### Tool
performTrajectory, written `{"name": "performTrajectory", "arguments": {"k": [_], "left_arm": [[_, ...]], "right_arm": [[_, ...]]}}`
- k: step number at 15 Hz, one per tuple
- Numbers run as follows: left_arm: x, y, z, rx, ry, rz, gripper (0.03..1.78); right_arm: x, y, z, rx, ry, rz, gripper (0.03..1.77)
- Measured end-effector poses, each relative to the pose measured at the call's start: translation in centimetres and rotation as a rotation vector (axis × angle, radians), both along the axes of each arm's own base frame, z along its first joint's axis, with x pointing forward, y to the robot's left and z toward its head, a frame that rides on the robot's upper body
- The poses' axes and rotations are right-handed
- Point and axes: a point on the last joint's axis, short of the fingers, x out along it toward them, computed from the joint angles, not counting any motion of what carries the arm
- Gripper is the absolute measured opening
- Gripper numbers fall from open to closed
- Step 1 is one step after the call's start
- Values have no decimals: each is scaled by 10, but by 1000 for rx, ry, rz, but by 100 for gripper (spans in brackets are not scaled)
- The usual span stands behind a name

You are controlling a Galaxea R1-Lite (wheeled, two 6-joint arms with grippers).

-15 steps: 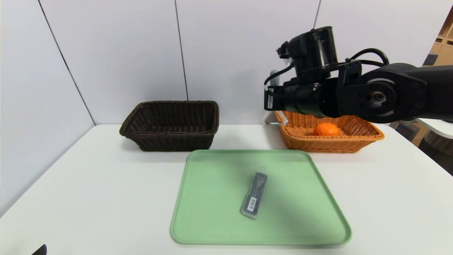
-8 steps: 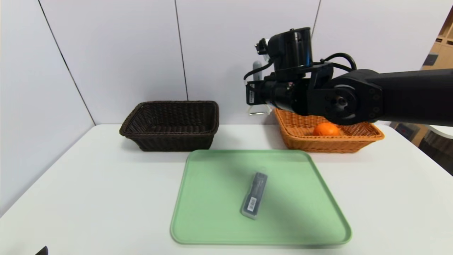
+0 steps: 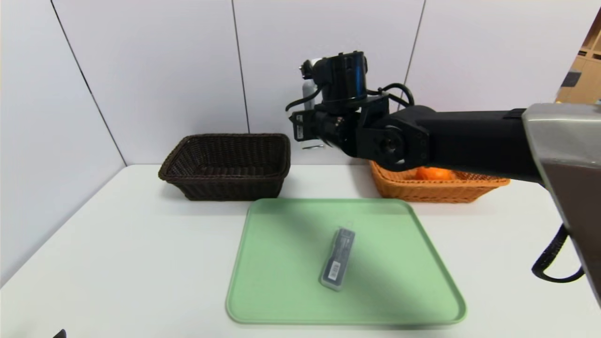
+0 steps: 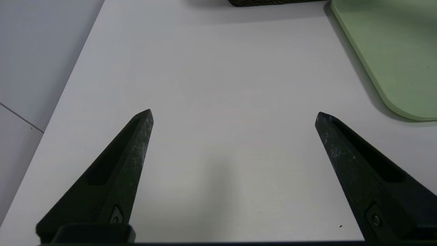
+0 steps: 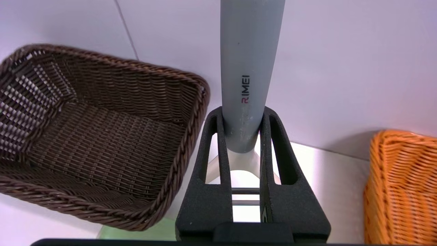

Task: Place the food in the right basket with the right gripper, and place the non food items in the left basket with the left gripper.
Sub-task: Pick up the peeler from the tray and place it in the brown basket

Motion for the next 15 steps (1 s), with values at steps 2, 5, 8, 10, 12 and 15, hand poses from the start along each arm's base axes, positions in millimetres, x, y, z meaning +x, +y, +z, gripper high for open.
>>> {"name": "performTrajectory", "arguments": {"k": [2,5,8,10,12,15], "left_arm": [[0,0,-3,0,7,-1,169],[0,0,-7,0,22,0,169],[0,0,-11,0,35,2,169],[0,0,-14,0,41,3,169],[-1,0,-17,-1,46,3,169],[-2,0,-21,-1,45,1,169]], "right_arm": [[3,12,-11,-15,-17,21,25],[13,26,-26,-56,-91,63,25],[20,38,-34,-98,-212,147,25],[20,43,-40,-100,-236,176,25],[20,49,-41,-93,-289,183,25],[18,58,-44,-96,-382,187,25]]}}
